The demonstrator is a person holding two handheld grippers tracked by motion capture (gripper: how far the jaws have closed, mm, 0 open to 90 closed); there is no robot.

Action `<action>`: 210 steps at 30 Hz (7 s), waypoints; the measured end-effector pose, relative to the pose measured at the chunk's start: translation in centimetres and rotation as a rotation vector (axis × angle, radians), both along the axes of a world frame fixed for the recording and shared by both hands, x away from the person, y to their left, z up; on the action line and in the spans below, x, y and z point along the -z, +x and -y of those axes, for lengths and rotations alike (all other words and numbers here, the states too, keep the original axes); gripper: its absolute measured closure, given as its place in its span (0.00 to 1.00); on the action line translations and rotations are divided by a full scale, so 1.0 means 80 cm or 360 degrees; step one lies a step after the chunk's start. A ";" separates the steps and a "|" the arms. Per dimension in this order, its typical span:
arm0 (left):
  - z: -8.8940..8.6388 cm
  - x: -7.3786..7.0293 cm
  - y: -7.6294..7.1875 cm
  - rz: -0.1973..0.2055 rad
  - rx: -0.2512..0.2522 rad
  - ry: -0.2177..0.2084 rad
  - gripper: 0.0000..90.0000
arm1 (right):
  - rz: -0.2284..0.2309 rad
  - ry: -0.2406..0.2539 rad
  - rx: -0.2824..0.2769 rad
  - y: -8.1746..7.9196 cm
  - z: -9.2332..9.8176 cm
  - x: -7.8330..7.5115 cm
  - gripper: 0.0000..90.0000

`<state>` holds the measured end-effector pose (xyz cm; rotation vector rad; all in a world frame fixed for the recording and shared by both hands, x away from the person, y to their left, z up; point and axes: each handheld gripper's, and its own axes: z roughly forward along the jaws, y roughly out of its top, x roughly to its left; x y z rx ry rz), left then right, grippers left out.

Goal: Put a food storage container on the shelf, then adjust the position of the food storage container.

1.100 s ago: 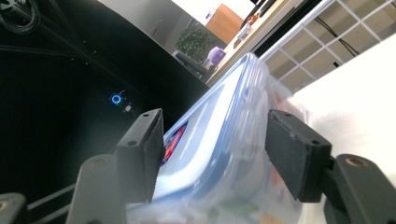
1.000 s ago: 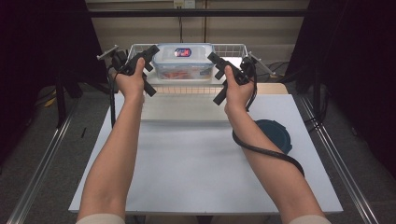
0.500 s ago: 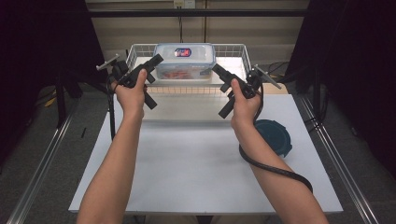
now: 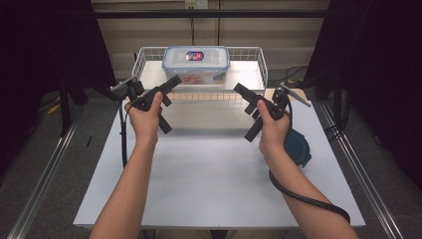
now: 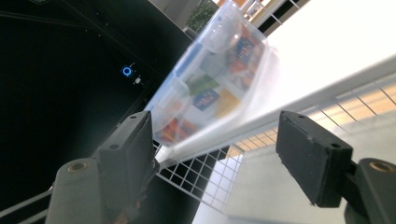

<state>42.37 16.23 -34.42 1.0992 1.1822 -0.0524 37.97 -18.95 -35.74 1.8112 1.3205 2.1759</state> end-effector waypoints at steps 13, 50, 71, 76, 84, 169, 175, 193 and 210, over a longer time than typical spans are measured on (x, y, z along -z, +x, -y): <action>0.000 0.026 -0.020 -0.0028 0.0045 0.0096 0.15 | -0.0032 -0.0168 -0.0043 -0.025 0.032 0.025 0.30; -0.009 0.091 -0.052 -0.0139 0.0240 0.0232 0.05 | -0.0139 -0.0456 -0.0033 -0.066 0.119 0.062 0.34; -0.010 0.098 -0.059 -0.0149 0.0311 0.0268 0.04 | -0.0317 -0.0715 0.0061 -0.071 0.169 0.085 0.84; -0.012 0.098 -0.059 -0.0150 0.0297 0.0254 0.04 | -0.0339 -0.0751 0.0080 -0.074 0.179 0.085 0.95; -0.012 0.099 -0.059 -0.0154 0.0308 0.0232 0.04 | -0.0376 -0.0850 0.0097 -0.077 0.189 0.085 1.00; 0.012 0.112 -0.059 -0.0199 0.0412 0.0270 0.04 | -0.0467 -0.1051 0.0169 -0.083 0.160 0.114 1.00; 0.012 0.112 -0.058 -0.0188 0.0416 0.0265 0.04 | -0.0454 -0.1065 0.0185 -0.084 0.158 0.115 1.00; 0.008 0.104 -0.066 -0.0160 0.0409 0.0256 0.04 | -0.0456 -0.1102 0.0162 -0.099 0.160 0.111 1.00; 0.016 0.110 -0.068 -0.0202 0.0446 0.0301 0.04 | -0.0437 -0.1076 0.0113 -0.099 0.118 0.112 1.00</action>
